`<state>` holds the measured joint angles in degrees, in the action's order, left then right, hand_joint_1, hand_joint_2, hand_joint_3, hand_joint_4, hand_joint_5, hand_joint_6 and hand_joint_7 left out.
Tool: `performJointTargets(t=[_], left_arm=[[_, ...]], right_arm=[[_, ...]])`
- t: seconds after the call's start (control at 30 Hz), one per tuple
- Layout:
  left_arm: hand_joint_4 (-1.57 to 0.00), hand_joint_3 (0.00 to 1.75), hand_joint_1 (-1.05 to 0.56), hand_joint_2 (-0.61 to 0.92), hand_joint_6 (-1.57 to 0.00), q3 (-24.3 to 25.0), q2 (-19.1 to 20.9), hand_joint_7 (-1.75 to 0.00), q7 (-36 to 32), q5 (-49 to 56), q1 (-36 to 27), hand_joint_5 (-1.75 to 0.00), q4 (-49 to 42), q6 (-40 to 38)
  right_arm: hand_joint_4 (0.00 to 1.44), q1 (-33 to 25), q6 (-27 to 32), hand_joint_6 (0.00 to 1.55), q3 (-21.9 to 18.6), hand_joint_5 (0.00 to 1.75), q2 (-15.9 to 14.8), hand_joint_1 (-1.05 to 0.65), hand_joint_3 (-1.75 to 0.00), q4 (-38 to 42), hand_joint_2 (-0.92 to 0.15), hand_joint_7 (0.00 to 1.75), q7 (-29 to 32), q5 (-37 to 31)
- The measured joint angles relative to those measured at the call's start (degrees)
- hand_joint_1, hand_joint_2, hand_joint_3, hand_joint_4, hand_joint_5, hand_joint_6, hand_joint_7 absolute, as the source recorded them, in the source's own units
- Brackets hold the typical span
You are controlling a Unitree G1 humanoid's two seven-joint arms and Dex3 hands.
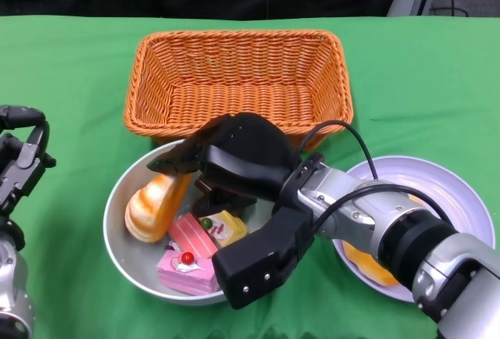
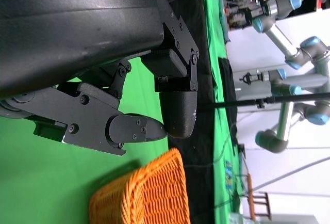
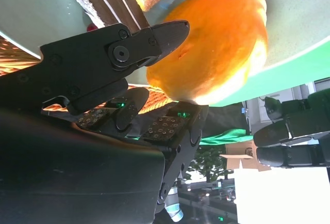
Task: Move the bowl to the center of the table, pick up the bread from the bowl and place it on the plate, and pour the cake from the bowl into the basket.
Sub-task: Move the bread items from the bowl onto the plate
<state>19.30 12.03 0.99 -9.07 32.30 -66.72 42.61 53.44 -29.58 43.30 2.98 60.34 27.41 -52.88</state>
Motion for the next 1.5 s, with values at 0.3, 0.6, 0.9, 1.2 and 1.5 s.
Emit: performJointTargets(t=[0.3, 0.6, 0.9, 1.2, 1.5], left_arm=[[-0.88, 0.17, -0.22, 0.92, -1.03, 3.27, 0.48, -0.18, 8.6, -6.19, 0.12, -0.75, 0.39, -2.75], [-0.88, 0.04, -0.44, 0.92, -0.74, 3.74, 0.53, 0.0, 12.61, -7.84, 0.25, -0.04, 2.31, -4.21], [-0.91, 0.07, -0.43, 0.92, -0.75, 3.73, 0.54, -0.01, 12.87, -7.89, 0.24, -0.03, 2.75, -4.22], [-0.94, 0.08, -0.41, 0.92, -0.77, 3.72, 0.54, -0.01, 12.88, -7.87, 0.24, -0.03, 2.75, -3.98], [-0.94, 0.08, -0.42, 0.92, -0.77, 3.69, 0.54, -0.01, 12.88, -7.84, 0.24, -0.02, 2.75, -3.87]], right_arm=[[0.76, -0.37, -0.78, 0.69, 0.54, 0.01, -0.24, -0.59, 0.0, 0.59, -0.86, 0.0, 0.39, 0.11], [0.77, -0.45, 0.05, 0.69, 1.05, 0.01, -0.27, -0.6, 0.0, 1.62, -0.86, 0.0, 1.38, -0.16], [0.77, -0.53, 0.14, 0.69, 1.71, 0.01, -0.24, -0.6, 0.0, 1.94, -0.86, 0.0, 1.97, -0.23], [0.77, -0.55, 0.76, 0.69, 2.51, 0.0, -0.07, -0.6, 0.0, 1.94, -0.87, 0.0, 2.26, -0.24], [0.75, -0.55, 2.41, 0.69, 3.19, 0.0, 0.41, -0.6, 0.0, 2.1, -0.88, 0.0, 2.46, -0.33]])
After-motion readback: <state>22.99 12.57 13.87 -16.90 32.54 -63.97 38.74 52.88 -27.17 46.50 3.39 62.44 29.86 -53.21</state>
